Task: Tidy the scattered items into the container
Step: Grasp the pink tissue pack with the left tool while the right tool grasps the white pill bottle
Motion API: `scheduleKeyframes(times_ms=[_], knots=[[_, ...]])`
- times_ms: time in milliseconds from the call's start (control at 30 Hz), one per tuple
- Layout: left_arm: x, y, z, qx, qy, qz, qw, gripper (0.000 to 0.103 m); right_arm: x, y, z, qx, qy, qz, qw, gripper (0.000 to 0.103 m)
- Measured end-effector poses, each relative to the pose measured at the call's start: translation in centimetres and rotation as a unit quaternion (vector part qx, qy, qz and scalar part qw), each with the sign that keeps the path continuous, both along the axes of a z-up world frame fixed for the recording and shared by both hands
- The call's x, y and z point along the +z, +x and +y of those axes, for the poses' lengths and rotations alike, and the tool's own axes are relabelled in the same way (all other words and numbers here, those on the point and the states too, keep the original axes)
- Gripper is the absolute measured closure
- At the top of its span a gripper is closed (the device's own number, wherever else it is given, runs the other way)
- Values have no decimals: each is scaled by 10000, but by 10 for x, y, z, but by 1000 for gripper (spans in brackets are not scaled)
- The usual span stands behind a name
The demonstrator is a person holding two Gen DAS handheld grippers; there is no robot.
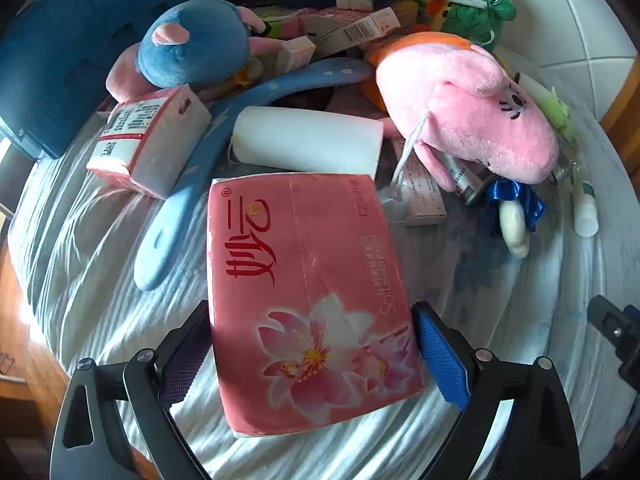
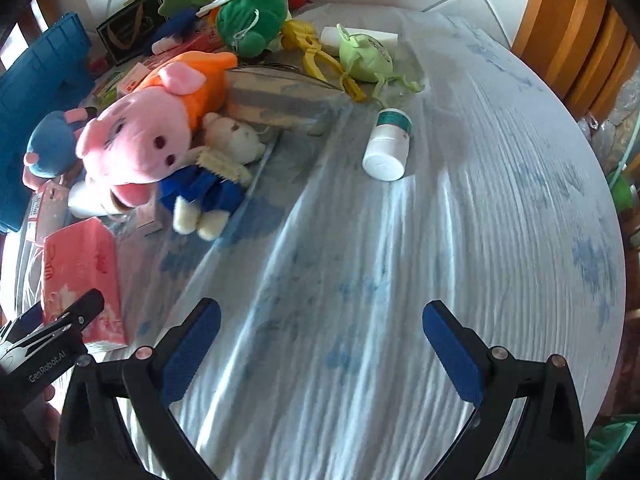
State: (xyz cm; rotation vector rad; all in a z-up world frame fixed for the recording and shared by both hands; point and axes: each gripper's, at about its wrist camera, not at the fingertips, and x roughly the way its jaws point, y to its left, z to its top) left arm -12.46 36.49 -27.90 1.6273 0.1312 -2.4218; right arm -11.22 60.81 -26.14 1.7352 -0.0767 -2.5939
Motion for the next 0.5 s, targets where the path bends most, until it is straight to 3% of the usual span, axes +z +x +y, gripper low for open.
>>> scheduleKeyframes(times_ms=[133, 233, 267, 500], knots=[[7, -13, 9, 207, 79, 124, 9997, 10, 1, -25, 32, 165, -84, 81, 9998, 3], [14, -26, 15, 217, -40, 229, 9995, 10, 3, -46, 48, 206, -160, 122, 9996, 33], [16, -31, 17, 207, -100, 257, 9994, 10, 3, -53, 50, 207, -181, 113, 9996, 38], [-3, -45, 16, 334, -157, 91, 9993, 10, -11, -94, 55, 144, -169, 70, 9997, 38]])
